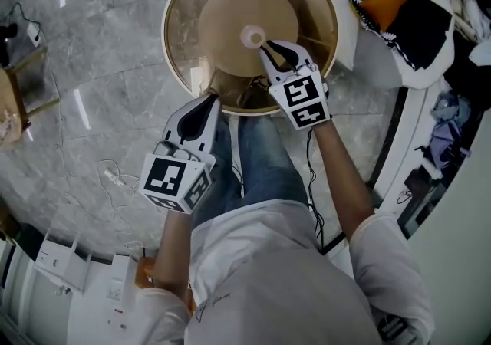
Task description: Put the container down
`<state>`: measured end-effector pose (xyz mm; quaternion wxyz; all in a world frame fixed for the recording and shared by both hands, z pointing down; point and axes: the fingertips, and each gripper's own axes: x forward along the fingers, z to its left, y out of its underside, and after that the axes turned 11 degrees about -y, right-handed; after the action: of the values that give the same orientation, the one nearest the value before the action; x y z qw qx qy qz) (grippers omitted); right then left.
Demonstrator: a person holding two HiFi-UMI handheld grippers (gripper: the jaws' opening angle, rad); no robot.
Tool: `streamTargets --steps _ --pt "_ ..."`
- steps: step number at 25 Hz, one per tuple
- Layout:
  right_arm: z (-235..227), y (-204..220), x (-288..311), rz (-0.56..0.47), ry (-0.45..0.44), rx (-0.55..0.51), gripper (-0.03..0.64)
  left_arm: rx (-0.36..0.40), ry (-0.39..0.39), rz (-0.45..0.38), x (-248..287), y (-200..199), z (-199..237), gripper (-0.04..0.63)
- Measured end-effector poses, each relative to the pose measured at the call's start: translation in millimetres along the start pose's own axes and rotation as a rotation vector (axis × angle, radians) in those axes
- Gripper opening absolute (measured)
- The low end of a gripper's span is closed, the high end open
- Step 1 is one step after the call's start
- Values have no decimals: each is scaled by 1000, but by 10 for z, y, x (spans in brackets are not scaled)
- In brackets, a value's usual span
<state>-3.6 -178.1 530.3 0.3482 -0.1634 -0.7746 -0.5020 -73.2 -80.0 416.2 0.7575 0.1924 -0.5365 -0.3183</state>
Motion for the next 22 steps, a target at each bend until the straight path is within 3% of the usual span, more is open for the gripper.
streamTargets --steps 22 --pt "296 -354 -647 -55 37 50 29 80 61 -60 -524 -339 -373 17"
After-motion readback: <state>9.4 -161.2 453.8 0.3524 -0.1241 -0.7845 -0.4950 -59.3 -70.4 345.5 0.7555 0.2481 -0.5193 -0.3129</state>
